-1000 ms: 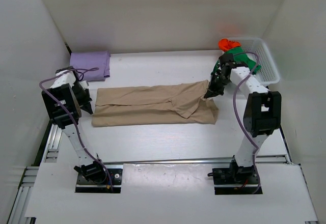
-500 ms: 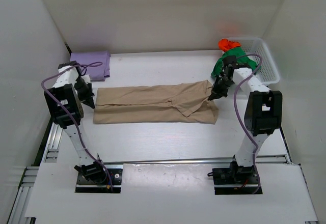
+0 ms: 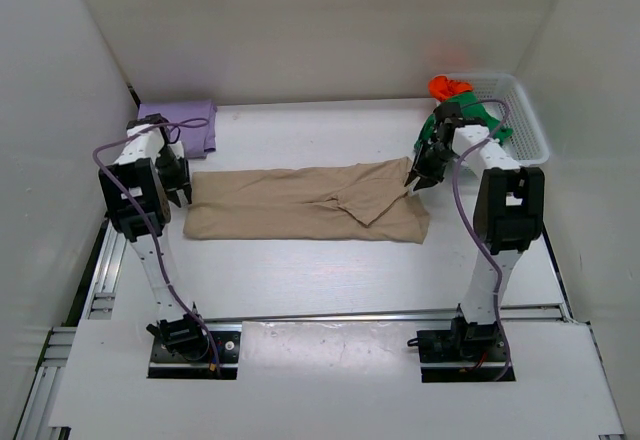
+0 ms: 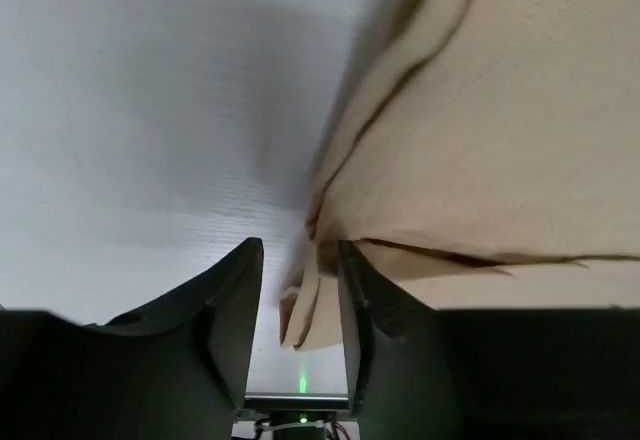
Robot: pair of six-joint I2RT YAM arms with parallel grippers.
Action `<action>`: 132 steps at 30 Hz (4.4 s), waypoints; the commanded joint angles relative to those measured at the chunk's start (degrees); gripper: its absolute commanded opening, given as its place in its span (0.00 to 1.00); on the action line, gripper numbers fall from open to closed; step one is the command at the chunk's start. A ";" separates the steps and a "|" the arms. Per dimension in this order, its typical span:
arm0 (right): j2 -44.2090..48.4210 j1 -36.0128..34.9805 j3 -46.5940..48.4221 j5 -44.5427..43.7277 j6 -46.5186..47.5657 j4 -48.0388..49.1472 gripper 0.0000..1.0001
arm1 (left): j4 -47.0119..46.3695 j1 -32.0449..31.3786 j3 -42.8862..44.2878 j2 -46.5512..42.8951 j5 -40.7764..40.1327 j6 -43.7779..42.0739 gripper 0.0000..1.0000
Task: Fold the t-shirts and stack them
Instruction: Fold the other side of the tshirt into a rectangle
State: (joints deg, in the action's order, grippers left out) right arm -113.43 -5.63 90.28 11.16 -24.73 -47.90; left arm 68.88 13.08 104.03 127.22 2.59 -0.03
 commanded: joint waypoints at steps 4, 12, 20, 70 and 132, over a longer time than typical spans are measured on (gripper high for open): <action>2.49 -0.25 5.17 -1.14 1.00 -0.61 0.42 | -1.29 1.24 1.53 -2.41 -5.48 0.03 0.61; 15.94 -0.78 -16.34 -5.53 -2.16 -4.75 0.64 | -0.06 1.24 -5.93 -11.72 -3.22 0.03 0.79; 17.99 -0.79 -29.90 -1.05 -4.27 4.03 0.71 | -3.93 0.72 -19.57 -12.18 0.31 0.03 0.79; 28.27 -1.93 -48.80 -1.49 -14.47 5.71 0.00 | -14.65 -33.68 -18.78 -38.19 -21.42 0.03 0.68; 28.88 2.99 -52.14 -0.44 -11.83 9.49 0.00 | -24.06 -59.76 -0.49 -4.52 -2.85 0.03 0.21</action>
State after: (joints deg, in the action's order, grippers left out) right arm -84.05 -3.01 39.09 13.54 -37.36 -39.97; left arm 45.19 -46.81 102.69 126.10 -1.06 0.05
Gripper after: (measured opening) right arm 0.025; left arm 0.188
